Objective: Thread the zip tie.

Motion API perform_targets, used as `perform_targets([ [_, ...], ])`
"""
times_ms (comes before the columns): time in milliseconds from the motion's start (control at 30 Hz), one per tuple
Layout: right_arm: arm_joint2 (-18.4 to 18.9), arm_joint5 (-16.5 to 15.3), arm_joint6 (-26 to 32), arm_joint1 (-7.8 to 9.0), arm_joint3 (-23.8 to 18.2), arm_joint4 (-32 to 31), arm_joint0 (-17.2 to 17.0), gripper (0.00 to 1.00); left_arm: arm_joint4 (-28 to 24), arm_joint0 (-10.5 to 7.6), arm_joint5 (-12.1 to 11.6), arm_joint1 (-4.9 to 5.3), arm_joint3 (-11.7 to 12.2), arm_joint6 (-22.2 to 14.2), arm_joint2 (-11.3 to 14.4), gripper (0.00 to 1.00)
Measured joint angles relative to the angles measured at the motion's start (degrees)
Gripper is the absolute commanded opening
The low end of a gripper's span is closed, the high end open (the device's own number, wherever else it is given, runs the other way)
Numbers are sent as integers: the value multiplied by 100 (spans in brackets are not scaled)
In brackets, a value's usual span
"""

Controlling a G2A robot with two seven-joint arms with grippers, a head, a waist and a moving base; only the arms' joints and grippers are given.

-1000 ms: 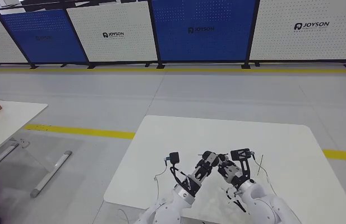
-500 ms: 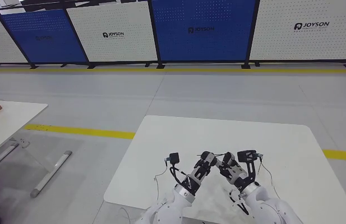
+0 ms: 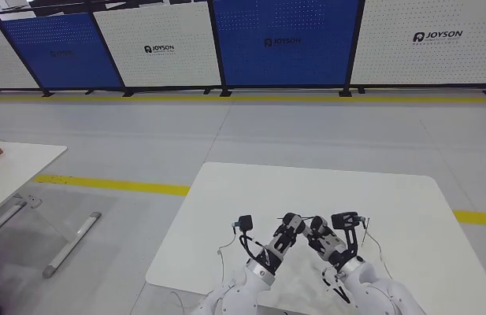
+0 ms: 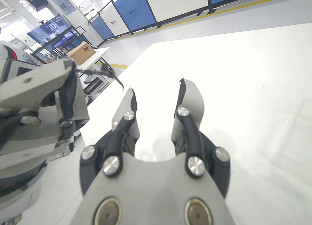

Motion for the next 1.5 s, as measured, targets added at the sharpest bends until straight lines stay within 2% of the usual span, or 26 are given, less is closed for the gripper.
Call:
perform_targets([
  [367,-58,-151,-59,14,-40,-59,-9,36,-54,23,-4,-12,-16,-75,40,0],
  [533,-71,-197,-106,21,-85,-90,-24,33,-13,65,-5,-6,-46,-102,34,0],
  [633,-91,-192,-84,27,-110,-153,-34,37,1,78,4,-4,-61,-84,16,0],
  [933,-139,-130,-41,34,-161,-217,-45,34,-24,127,-26,2,-120,-80,-40,0],
  [1067,-127,-147,-74,39,-182,-200,-51,27,42,147,-12,4,-102,-103,-18,0],
  [1167,-124,-152,-92,41,-175,-180,-44,2,75,146,-21,0,-85,-74,-1,0],
  [1500,-155,-140,-144,38,-80,-134,3,0,168,151,-74,-10,-85,52,14,0],
])
